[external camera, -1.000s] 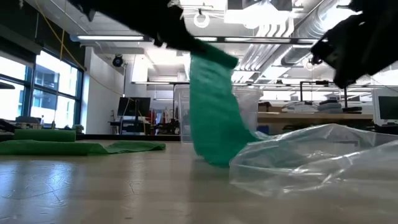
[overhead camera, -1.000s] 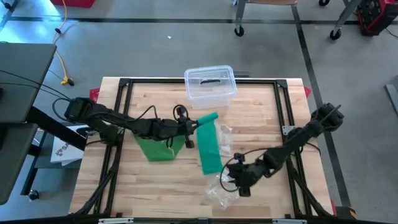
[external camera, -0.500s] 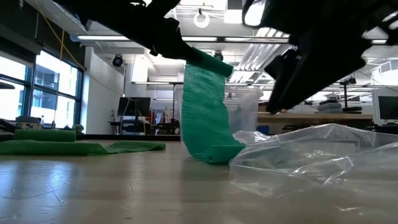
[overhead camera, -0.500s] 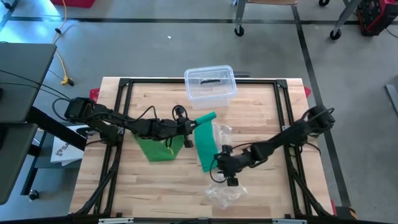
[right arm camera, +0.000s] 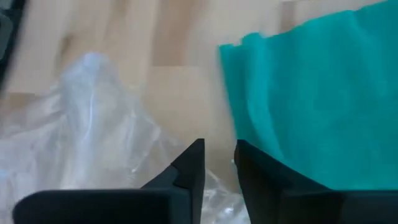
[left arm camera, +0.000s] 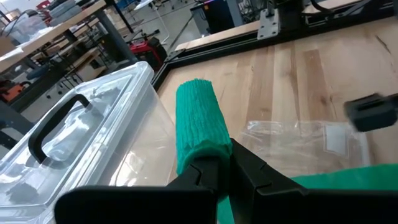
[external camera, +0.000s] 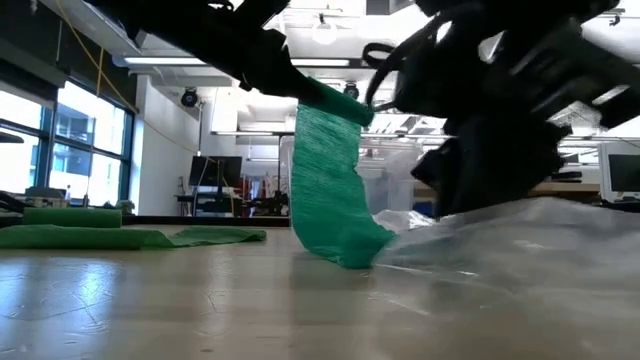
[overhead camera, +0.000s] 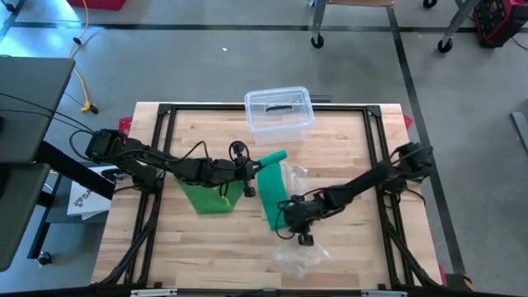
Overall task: Roll bandage
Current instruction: Roll the blue bandage
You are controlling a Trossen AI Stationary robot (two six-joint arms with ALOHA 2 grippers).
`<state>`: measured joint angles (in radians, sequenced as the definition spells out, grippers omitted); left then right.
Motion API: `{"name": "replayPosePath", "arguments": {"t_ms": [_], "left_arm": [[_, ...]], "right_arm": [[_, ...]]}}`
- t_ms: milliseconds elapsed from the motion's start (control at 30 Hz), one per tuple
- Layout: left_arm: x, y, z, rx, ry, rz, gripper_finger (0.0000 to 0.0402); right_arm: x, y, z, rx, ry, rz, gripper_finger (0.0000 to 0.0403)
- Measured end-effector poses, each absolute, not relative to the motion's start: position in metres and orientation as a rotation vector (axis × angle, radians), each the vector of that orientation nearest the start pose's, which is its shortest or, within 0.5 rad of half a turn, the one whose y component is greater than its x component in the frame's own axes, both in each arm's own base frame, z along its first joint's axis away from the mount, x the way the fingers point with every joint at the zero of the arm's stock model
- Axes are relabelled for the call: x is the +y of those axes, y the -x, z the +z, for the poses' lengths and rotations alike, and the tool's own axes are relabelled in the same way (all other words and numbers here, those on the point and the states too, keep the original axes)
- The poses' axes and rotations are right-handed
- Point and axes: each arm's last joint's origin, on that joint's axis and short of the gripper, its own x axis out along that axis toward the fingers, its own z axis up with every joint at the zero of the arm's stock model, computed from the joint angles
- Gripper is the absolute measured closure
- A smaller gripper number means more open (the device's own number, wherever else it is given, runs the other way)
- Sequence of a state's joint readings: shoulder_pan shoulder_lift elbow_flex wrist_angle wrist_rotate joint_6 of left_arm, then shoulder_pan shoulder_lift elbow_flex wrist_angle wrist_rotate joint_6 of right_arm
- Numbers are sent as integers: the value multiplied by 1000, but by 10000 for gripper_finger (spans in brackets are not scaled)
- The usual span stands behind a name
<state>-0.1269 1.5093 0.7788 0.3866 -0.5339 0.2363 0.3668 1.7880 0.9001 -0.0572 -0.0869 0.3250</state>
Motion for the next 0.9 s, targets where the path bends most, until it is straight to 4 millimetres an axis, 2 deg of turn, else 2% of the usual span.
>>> {"name": "replayPosePath", "arguments": {"t_ms": [200, 400, 600, 767, 900], "left_arm": [[-25, -313, 217, 374, -342, 364, 394], [-25, -313, 217, 371, -327, 366, 394], [-25, -313, 217, 371, -326, 367, 394], [-25, -313, 217, 369, -323, 367, 394], [-25, -313, 217, 370, -322, 367, 394]], "right_arm": [[132, -301, 148, 977, -142, 222, 340], [125, -306, 152, 904, -114, 110, 341], [114, -310, 148, 917, -125, 67, 327], [113, -313, 132, 975, -98, 98, 304], [113, -314, 119, 1004, -60, 76, 305]]}}
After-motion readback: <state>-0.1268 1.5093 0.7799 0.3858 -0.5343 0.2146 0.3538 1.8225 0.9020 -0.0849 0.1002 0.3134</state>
